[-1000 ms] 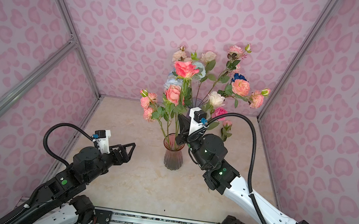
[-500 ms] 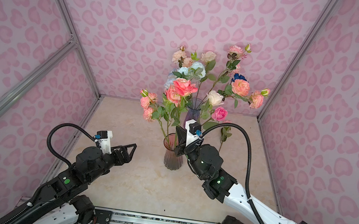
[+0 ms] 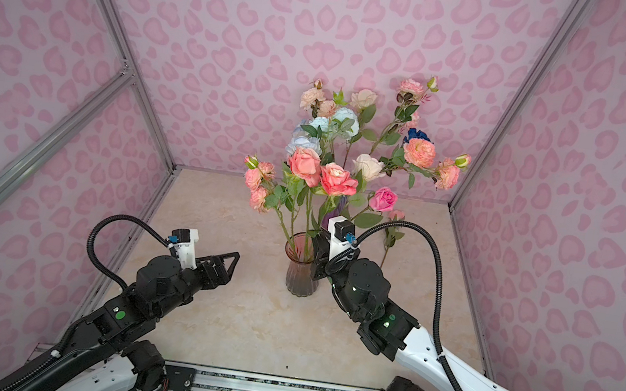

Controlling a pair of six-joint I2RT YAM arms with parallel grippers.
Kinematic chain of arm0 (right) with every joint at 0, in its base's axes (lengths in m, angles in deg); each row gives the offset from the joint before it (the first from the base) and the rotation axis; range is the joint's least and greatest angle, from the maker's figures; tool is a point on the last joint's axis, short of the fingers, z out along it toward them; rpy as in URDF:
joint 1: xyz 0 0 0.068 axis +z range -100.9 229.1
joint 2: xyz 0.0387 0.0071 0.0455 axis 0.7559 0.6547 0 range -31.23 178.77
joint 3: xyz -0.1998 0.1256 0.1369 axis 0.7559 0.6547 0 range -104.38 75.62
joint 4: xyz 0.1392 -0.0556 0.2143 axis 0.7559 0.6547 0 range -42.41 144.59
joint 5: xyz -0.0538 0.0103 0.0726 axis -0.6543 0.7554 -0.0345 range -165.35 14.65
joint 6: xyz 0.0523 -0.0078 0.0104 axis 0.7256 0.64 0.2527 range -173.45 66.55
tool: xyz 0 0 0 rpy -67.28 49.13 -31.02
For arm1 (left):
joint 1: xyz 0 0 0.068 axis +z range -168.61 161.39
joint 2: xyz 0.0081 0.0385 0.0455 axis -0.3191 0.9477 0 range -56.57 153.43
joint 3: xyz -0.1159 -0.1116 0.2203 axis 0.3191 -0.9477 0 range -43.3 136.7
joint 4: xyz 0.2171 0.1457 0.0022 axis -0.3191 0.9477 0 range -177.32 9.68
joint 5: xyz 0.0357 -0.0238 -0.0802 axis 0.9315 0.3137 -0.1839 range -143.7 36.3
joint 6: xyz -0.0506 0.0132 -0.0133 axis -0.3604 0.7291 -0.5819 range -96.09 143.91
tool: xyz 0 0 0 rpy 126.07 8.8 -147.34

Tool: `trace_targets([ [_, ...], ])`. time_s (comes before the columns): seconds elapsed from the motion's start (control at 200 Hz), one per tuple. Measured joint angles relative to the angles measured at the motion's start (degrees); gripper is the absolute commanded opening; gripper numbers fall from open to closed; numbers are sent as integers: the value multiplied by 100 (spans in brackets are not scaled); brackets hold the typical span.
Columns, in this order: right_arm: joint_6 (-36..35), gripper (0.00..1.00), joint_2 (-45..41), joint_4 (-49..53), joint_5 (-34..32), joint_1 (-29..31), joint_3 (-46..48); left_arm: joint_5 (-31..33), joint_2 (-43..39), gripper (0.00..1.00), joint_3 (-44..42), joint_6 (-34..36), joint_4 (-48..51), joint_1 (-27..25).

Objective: Arrange the flowers into the vase
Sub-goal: 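Open the right gripper to release the rose stem in the vase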

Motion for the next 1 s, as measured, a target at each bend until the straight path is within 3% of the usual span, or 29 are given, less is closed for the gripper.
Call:
trace_targets([
  [0.715, -2, 27, -876, 975, -232, 11, -358, -157, 326, 93, 26, 0, -293, 0],
  [1.0, 109, 42, -1058, 1436, -439, 11, -339, -177, 396, 93, 31, -2, -339, 0],
])
